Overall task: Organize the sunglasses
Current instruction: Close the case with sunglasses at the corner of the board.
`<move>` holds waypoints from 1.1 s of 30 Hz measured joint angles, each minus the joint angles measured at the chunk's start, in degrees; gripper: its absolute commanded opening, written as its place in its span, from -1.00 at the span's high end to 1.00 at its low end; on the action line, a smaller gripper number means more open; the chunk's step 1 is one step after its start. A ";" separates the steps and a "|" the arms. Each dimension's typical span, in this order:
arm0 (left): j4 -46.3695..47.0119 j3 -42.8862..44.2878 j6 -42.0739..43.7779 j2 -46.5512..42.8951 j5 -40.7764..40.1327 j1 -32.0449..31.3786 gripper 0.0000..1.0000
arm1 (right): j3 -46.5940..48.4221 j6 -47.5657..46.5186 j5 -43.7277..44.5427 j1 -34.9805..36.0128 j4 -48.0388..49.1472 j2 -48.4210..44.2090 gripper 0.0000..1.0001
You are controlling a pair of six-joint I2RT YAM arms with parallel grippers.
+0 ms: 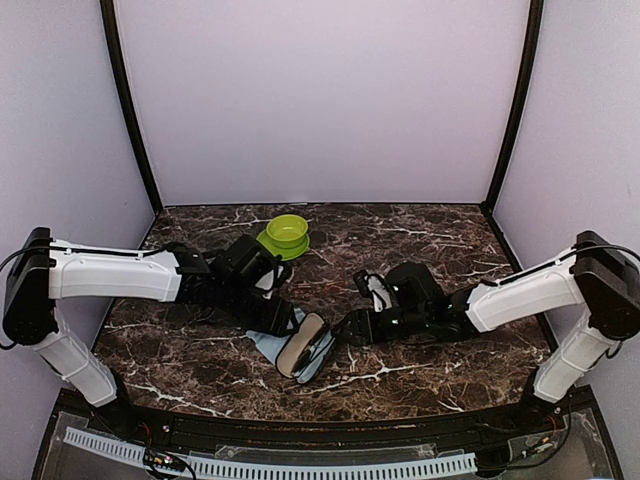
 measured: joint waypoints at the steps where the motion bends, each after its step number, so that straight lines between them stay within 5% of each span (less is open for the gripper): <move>1: 0.20 -0.48 0.11 0.00 0.17 0.26 -0.11 | 0.39 0.79 -0.07 0.00 0.35 0.94 -0.29; 14: 4.04 -2.10 1.11 1.46 4.02 1.60 0.18 | 1.46 6.19 -0.50 0.00 2.05 7.15 -0.03; 33: 10.25 -3.28 -0.09 2.10 9.11 -1.27 0.18 | -5.79 8.87 0.83 0.09 5.95 4.11 0.03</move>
